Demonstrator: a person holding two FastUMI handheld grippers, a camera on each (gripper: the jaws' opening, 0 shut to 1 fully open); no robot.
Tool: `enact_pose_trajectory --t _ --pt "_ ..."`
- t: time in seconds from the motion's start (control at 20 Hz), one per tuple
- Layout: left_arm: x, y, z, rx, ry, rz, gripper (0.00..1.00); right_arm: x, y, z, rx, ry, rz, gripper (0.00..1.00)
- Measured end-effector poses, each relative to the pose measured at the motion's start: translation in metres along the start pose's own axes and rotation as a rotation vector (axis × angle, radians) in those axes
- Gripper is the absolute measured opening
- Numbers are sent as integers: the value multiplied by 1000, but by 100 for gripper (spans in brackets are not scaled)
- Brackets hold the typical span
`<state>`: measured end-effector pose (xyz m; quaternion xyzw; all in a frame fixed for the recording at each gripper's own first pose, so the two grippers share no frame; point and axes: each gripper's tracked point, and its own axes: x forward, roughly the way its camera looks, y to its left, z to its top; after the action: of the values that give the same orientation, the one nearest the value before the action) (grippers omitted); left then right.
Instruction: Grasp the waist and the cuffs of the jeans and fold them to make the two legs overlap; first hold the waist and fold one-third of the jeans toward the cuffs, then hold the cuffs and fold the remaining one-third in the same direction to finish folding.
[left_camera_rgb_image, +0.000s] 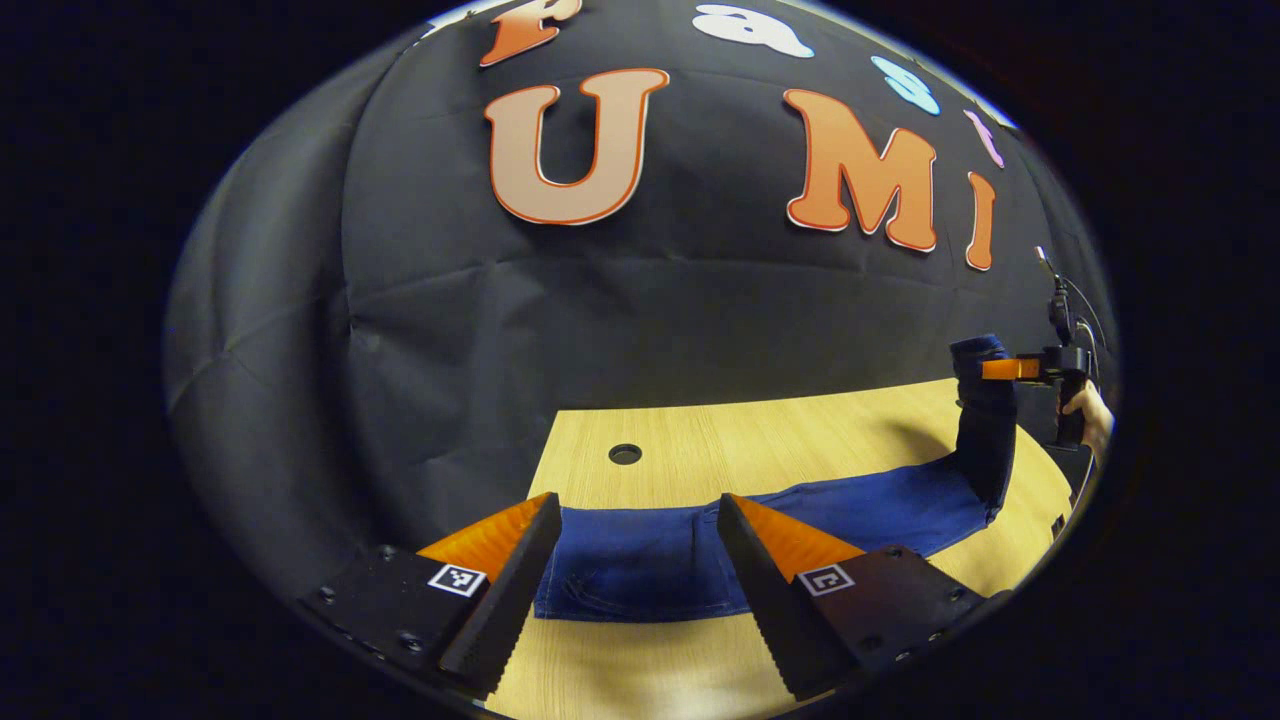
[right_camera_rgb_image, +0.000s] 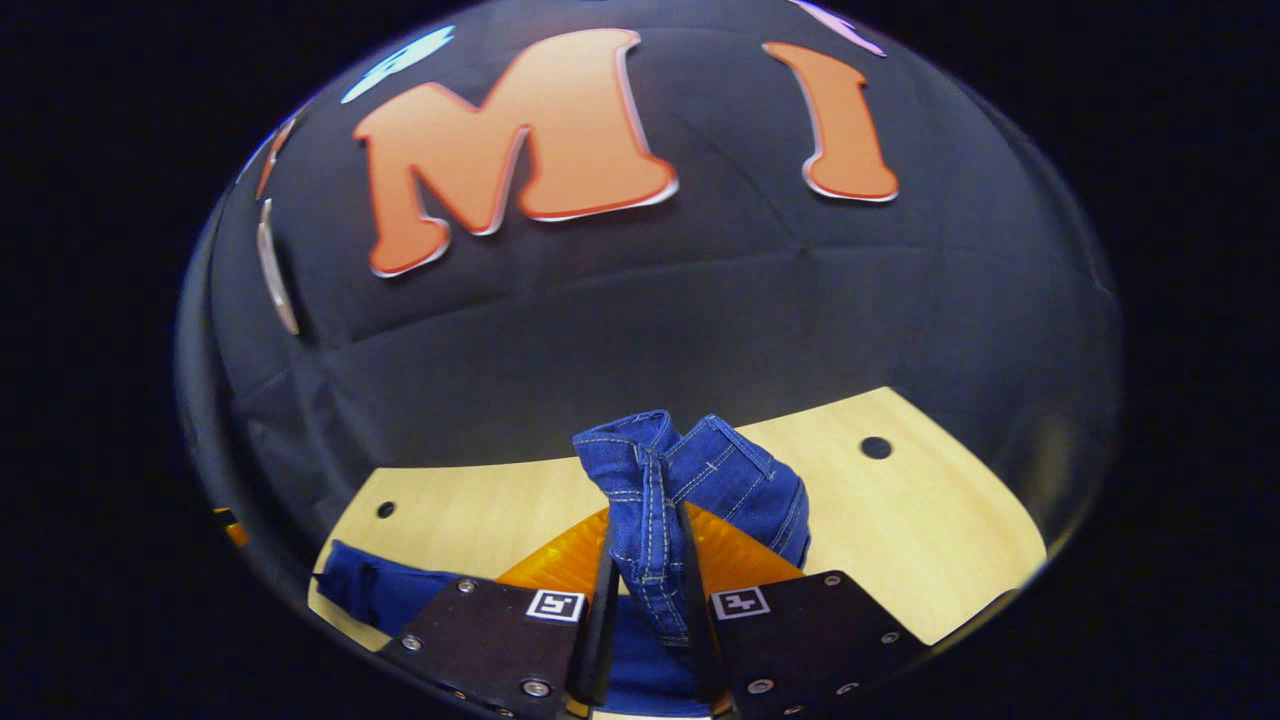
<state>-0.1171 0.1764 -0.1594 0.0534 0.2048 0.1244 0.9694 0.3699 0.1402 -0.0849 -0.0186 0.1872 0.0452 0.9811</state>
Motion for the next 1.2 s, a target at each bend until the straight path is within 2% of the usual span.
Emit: enact_pose_trajectory --t 0.2,0.35,0.55,0.75,0.85,0.95,1.05,1.2 --pt "-7 16 -1 -21 -17 25 97 -3 3 -6 -36 53 115 32" --pt "-11 28 -5 -39 -14 46 97 -3 1 -6 -32 127 167 32" --pt "-15 39 -13 -71 0 56 97 -6 1 -6 -97 259 173 32" --pt "-15 47 -22 -91 20 61 97 -9 2 3 -139 337 148 32" --pt "-12 46 -23 -119 26 57 97 -16 18 11 -92 369 229 33" --pt "-10 46 -28 -148 36 48 97 -20 30 15 -59 356 256 65" --pt "-8 48 -36 -191 46 45 98 -25 28 21 -39 333 231 98" --pt "-2 45 -49 -317 76 26 98 -31 18 43 -37 305 218 98"
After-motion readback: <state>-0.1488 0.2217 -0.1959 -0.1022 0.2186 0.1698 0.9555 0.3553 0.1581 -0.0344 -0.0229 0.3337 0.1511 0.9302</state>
